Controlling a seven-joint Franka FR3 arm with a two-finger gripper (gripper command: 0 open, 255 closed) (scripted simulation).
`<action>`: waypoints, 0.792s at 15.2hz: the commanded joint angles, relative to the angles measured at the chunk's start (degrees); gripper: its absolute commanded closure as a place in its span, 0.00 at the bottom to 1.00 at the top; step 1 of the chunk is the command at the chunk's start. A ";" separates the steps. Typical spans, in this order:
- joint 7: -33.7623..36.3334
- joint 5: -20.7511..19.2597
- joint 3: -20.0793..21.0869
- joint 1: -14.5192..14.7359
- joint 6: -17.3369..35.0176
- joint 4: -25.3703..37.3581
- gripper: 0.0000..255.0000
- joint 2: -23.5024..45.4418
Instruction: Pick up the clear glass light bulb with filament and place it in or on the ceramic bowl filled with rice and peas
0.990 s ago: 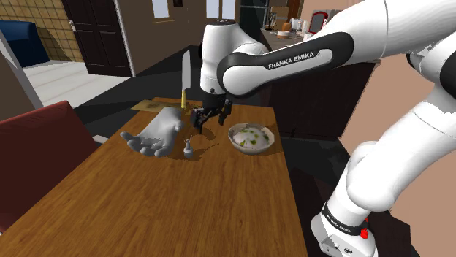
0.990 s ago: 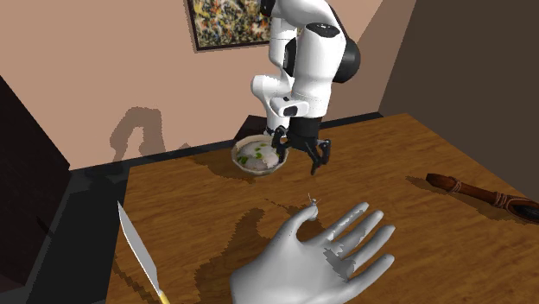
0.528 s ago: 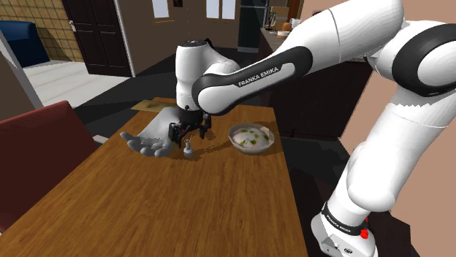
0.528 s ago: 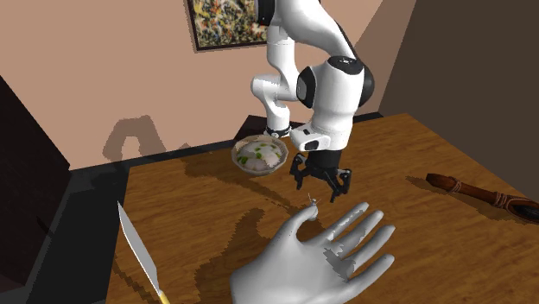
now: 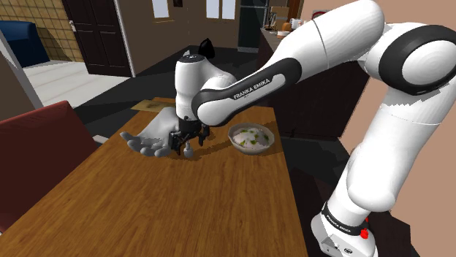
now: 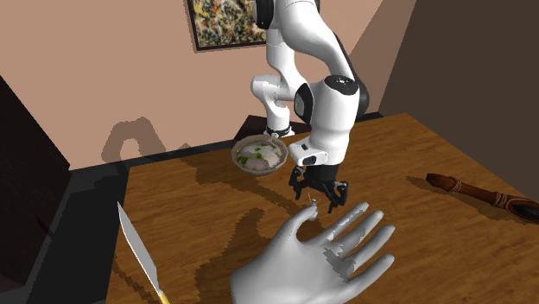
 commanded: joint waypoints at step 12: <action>0.11 -0.14 0.00 0.01 0.31 -0.09 1.00 0.22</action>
